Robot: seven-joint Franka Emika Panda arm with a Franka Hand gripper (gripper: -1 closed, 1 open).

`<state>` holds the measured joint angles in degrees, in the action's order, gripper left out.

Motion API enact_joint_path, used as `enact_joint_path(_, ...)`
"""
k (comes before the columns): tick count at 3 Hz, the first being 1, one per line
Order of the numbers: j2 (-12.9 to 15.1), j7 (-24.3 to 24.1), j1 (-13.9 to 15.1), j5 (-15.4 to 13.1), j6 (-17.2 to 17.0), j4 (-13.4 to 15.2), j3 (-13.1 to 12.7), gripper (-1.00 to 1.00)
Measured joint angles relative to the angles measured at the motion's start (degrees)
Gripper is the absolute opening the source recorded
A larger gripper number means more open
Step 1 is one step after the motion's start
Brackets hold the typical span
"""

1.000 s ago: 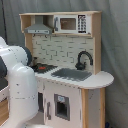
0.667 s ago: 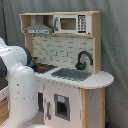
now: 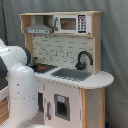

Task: Play with the kitchen

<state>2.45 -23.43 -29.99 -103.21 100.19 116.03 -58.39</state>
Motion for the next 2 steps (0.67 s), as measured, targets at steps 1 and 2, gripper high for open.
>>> enact_joint_path(1,0.0,-6.0,0.0,-0.05,2.65,0.82,-0.51,1.0)
enact_joint_path(2,0.0,-11.59,-0.02,-0.09,5.63,1.45,-0.81,1.0)
